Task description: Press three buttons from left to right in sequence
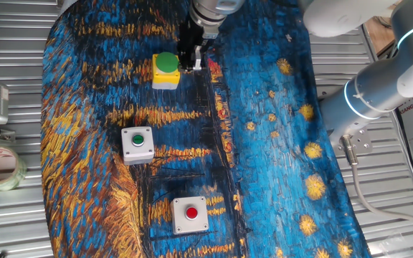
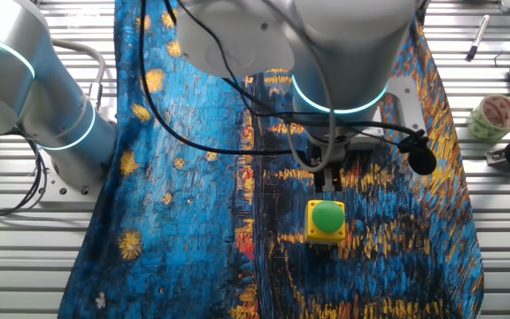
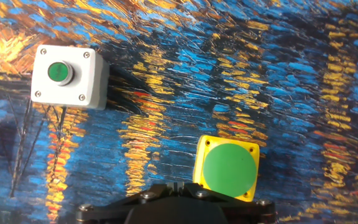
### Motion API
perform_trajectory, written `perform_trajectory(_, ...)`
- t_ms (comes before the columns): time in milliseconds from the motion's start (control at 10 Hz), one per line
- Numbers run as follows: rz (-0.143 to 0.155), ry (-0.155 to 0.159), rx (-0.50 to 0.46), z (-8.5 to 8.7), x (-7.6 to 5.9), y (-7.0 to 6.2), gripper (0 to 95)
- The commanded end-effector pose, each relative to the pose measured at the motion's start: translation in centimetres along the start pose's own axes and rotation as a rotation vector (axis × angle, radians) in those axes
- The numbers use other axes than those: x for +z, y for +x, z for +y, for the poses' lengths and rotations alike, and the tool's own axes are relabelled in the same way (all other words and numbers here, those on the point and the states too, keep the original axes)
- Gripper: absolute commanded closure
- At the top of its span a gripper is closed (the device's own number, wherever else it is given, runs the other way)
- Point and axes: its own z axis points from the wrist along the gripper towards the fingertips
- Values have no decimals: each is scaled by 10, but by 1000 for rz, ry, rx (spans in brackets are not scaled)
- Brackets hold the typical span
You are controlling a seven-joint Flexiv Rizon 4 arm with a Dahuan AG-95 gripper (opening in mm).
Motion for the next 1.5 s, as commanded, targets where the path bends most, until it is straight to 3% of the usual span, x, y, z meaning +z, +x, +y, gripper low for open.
perform_trajectory(100, -10, -4, -1, 0, -1, 2, 950)
perform_trajectory(1500, -12, -23, -17, -5, -1, 5, 950)
